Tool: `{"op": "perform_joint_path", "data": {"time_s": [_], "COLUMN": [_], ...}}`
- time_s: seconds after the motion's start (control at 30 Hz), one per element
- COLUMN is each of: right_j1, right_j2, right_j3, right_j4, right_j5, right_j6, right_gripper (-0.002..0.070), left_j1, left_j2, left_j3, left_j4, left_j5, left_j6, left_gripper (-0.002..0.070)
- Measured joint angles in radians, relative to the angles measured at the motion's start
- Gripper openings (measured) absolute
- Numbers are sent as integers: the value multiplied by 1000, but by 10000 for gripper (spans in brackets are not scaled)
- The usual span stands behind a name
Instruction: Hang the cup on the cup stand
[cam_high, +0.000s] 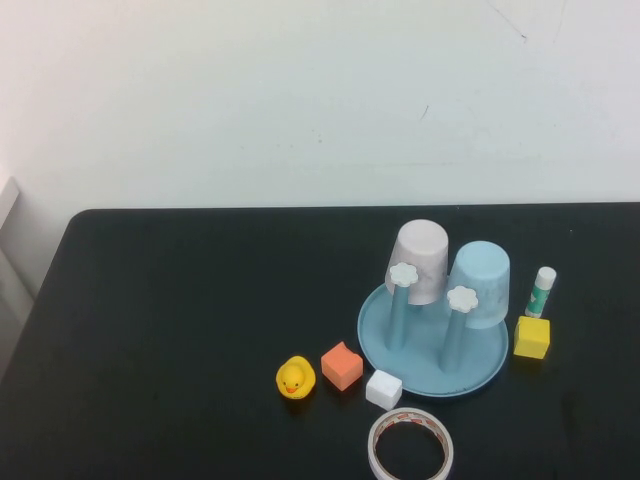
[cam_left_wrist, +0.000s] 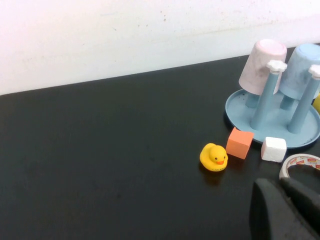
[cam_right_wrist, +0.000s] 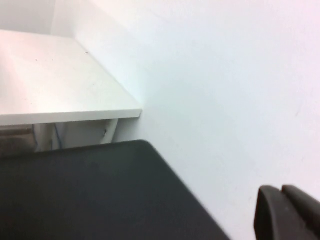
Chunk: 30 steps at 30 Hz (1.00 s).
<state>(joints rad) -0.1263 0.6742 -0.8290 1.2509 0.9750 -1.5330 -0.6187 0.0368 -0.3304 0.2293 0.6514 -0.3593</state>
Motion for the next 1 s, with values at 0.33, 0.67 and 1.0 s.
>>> {"op": "perform_joint_path", "data": {"time_s": [0.33, 0.67, 1.0], "right_j1": [0, 0, 0], "right_j2": [-254, -439, -485], "right_j3": [18, 167, 259], "right_j4": [0, 4, -4], "right_j5": [-71, -259, -168], "right_j6": [2, 167, 265], "right_gripper": [0, 0, 0], "left_j1": [0, 0, 0], "left_j2": [0, 0, 0], "left_j3": [0, 0, 0], "left_j4": [0, 0, -1], "left_j5": [2, 4, 8], "left_j6": [9, 11, 13], "left_gripper": [0, 0, 0]}}
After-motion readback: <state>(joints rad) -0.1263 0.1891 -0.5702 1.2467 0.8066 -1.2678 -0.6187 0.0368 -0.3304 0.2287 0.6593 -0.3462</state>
